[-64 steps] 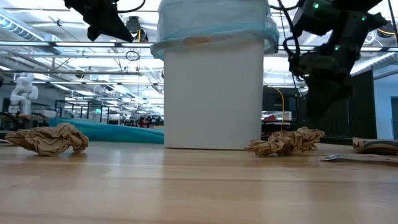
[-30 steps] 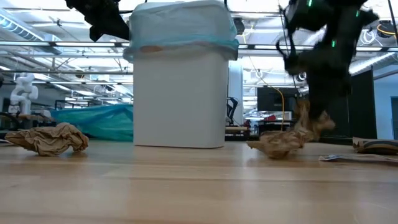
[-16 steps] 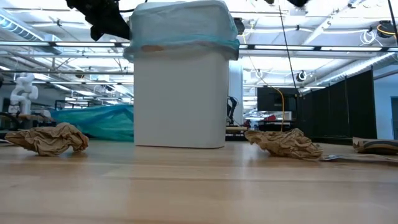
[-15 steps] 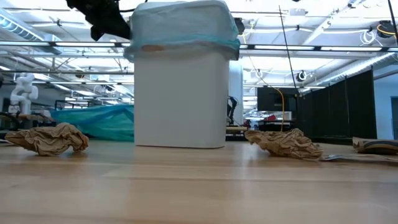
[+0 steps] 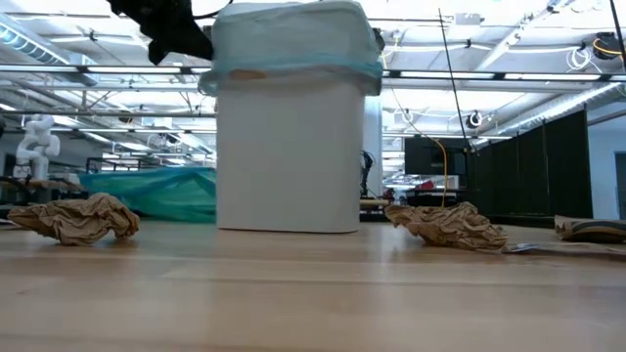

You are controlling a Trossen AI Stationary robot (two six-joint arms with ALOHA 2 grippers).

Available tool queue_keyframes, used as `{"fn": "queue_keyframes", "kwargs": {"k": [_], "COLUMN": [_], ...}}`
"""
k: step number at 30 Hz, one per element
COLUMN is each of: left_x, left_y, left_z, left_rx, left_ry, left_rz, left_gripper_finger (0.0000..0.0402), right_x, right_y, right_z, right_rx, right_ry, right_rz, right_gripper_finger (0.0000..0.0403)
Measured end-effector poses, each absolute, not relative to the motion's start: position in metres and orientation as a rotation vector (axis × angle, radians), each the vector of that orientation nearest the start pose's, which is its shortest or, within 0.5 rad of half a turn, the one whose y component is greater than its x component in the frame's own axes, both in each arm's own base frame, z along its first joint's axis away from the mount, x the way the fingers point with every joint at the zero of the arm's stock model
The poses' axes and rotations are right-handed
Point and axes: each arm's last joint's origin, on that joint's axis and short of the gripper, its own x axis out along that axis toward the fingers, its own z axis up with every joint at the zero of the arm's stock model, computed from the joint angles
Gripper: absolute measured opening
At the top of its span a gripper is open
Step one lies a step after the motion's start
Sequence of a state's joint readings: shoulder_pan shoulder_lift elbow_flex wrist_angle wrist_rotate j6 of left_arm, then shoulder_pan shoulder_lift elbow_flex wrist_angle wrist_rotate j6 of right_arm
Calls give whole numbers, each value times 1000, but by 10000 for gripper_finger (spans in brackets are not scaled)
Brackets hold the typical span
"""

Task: Place trash/remove bag and relplace
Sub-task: Put the brown napkin into the trash bin

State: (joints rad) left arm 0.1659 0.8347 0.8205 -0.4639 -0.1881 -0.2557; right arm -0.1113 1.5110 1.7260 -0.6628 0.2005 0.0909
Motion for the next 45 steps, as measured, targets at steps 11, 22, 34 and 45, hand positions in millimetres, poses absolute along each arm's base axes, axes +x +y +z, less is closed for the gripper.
{"fn": "queue_keyframes", "kwargs": {"k": [11,22,34,45], "left_x": [214,227,177,159], "left_y": [24,18,17,16], "left_z": [294,289,319,325], "left_rx": [-271,-241,-209,-183], "left_ry": [372,365,260,240], "left_rz": [245,204,275,274], "left_gripper_finger": [0,0,0,0], "right_x": [330,282,246,239], "right_y": [-47,-37,36,121], "right_z": [429,454,421,305], "right_rx": [83,118,192,415], "right_ry": [585,703,936,784], "right_rz": [-271,-289,-358,-354], "right_gripper_finger": [157,227,220,219]}}
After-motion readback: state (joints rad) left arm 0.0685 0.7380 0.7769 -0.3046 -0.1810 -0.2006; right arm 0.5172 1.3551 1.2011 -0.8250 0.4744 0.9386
